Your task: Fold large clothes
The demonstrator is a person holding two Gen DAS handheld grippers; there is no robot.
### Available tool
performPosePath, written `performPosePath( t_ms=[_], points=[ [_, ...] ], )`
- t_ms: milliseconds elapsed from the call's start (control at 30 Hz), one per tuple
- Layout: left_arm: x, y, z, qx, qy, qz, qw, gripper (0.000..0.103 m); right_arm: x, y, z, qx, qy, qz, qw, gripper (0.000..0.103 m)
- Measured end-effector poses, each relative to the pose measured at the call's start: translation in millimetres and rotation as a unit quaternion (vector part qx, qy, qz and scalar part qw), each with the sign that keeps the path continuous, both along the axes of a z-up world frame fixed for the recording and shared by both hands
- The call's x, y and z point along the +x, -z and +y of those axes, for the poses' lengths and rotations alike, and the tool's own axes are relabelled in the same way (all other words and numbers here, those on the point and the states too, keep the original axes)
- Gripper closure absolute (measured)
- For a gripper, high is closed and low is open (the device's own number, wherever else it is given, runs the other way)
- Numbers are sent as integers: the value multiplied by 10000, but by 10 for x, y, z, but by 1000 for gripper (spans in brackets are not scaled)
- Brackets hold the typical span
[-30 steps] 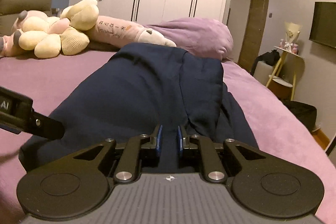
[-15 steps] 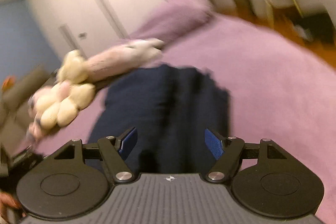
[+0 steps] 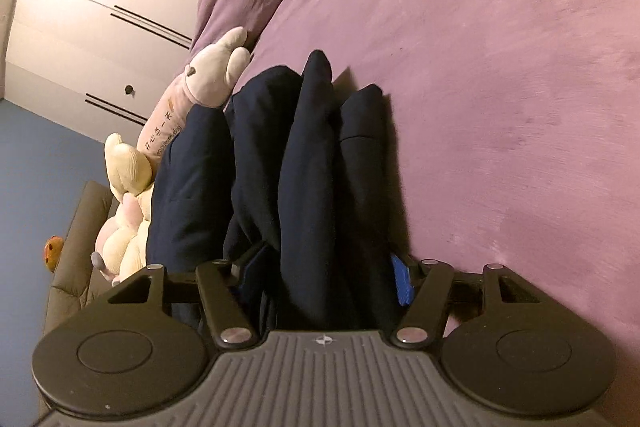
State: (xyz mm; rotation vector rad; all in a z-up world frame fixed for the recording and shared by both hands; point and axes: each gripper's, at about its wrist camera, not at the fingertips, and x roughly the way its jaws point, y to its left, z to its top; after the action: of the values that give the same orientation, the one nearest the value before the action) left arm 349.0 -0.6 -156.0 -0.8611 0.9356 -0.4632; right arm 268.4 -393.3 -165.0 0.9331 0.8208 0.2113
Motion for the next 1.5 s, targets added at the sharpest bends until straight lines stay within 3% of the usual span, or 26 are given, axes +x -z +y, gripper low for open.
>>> performPosePath(
  t_ms=[300,500,667,833,933,1000,1100,1267,1367,1500],
  points=[
    [-75,-155,107,-222,0,-222,9995,30,-4,-237,187,-176,-232,-174,9994,55],
    [-325,-412,584,196,-236,-494,9983,30,61,-369,573,-157,-749,-150,9970,57],
    [-658,-399,1056,519,-568,-202,9968,29,132,-257,1170,-90,-1385,-129,9902,56],
    [-789,-324,1116,731,-856,-70,9936,19,5,-328,1289,-449,-1095,-198,9928,48],
    [-845,-447,1124,941,-994,-255,9903,13,-168,-481,1125,-674,-801,-133,9944,47],
    [-875,-550,1130,1236,-1120,-438,9850,10,-314,-703,1067,-1065,-513,-342,9924,47],
    [-930,-659,1130,1700,-1616,-537,9706,9,-379,-1172,1249,-1551,-307,-976,9826,51],
    [-842,-724,1242,1974,-2382,-246,9506,8,-110,-1626,2322,-1902,-1109,-1874,9573,62],
    [-756,-756,1159,2197,-2460,-302,9436,8,132,-1509,2956,-2229,-1452,-1969,9436,65],
    [-450,-775,846,2517,-2380,-433,9371,8,409,-1075,3332,-3323,-1319,-1845,9155,67]
  ],
)
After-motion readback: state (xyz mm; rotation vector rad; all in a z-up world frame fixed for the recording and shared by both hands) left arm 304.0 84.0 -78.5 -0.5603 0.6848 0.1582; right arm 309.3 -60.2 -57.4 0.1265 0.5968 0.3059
